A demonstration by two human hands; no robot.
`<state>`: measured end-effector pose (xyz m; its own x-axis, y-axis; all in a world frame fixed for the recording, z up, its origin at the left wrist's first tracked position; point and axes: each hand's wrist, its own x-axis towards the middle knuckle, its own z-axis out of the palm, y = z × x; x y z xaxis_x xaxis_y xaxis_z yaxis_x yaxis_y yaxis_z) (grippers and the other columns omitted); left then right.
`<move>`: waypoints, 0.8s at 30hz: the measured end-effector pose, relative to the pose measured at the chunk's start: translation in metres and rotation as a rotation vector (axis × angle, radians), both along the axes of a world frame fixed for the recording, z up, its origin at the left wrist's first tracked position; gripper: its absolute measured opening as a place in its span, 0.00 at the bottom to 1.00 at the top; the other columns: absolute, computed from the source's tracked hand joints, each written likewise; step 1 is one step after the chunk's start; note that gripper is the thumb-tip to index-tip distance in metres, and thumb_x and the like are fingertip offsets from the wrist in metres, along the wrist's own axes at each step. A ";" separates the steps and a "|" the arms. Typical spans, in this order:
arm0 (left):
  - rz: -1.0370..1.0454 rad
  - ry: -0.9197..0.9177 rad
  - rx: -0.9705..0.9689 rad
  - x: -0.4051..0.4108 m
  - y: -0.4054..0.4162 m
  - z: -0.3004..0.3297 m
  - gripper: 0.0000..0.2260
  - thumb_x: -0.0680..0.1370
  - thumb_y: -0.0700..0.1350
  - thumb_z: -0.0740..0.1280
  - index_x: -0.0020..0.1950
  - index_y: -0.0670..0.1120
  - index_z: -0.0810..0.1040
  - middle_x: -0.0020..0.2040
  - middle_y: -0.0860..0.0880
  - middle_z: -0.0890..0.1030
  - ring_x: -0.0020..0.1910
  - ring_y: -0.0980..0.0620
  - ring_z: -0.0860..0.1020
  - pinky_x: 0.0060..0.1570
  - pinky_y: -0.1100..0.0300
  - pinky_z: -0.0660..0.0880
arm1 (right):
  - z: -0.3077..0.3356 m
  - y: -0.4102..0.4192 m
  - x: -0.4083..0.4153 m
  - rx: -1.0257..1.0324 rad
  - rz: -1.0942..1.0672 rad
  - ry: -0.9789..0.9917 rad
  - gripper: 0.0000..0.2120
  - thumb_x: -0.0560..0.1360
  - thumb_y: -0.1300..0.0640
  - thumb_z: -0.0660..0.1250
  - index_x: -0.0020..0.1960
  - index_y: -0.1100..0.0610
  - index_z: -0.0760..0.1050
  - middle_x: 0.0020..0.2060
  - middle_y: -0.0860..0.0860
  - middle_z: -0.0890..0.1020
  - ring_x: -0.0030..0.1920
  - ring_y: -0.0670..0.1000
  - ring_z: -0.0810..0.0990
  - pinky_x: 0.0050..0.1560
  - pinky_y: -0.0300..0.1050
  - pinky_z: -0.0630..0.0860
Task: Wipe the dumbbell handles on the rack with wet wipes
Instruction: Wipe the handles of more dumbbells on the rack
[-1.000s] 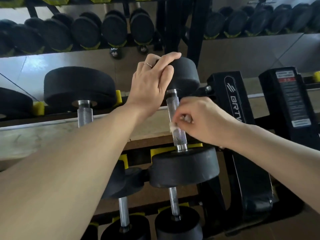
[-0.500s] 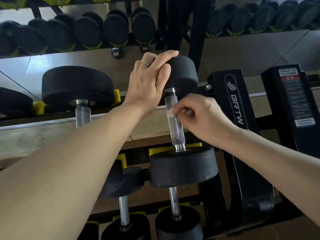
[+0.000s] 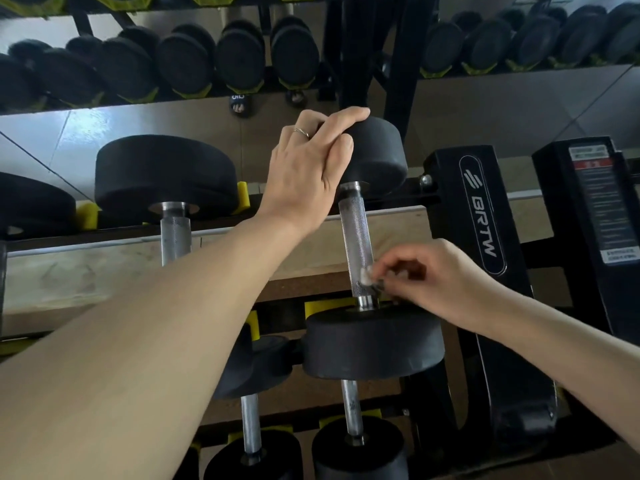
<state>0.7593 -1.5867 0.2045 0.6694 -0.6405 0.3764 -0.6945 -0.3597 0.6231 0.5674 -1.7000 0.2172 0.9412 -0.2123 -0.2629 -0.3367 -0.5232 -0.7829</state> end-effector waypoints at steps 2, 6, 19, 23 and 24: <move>0.002 -0.003 -0.002 0.000 0.000 0.000 0.22 0.85 0.55 0.48 0.74 0.56 0.72 0.57 0.51 0.72 0.58 0.46 0.72 0.65 0.47 0.69 | 0.004 -0.007 0.008 0.075 -0.075 -0.036 0.08 0.75 0.62 0.72 0.48 0.50 0.84 0.40 0.48 0.86 0.40 0.46 0.85 0.49 0.44 0.83; -0.004 -0.002 -0.013 -0.001 0.001 -0.001 0.20 0.85 0.54 0.49 0.75 0.56 0.71 0.59 0.49 0.73 0.58 0.46 0.72 0.64 0.47 0.68 | -0.003 -0.006 0.042 0.034 -0.308 -0.180 0.07 0.76 0.60 0.71 0.46 0.48 0.83 0.35 0.49 0.85 0.37 0.49 0.84 0.47 0.49 0.83; -0.007 -0.036 -0.025 0.003 -0.001 -0.005 0.21 0.85 0.52 0.49 0.74 0.53 0.73 0.57 0.48 0.75 0.57 0.46 0.73 0.64 0.49 0.67 | 0.015 0.009 0.050 -0.424 0.306 -0.219 0.05 0.78 0.58 0.68 0.49 0.51 0.83 0.47 0.44 0.79 0.46 0.43 0.78 0.51 0.41 0.79; -0.007 -0.022 -0.013 0.000 0.000 -0.003 0.20 0.86 0.52 0.50 0.75 0.54 0.72 0.59 0.47 0.74 0.57 0.46 0.72 0.64 0.46 0.69 | 0.017 0.009 0.033 -0.446 0.529 0.034 0.06 0.78 0.56 0.68 0.47 0.47 0.83 0.46 0.41 0.80 0.47 0.43 0.79 0.52 0.45 0.79; -0.007 -0.015 -0.014 -0.001 0.000 -0.003 0.20 0.86 0.52 0.50 0.75 0.54 0.72 0.59 0.47 0.74 0.58 0.46 0.72 0.64 0.45 0.69 | 0.023 0.008 0.032 -0.427 0.535 0.073 0.07 0.77 0.55 0.69 0.46 0.46 0.84 0.46 0.41 0.81 0.47 0.43 0.80 0.53 0.44 0.79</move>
<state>0.7587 -1.5872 0.2015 0.6588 -0.6398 0.3957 -0.7066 -0.3458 0.6174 0.5992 -1.6919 0.2399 0.9283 0.1777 -0.3266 0.0099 -0.8899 -0.4561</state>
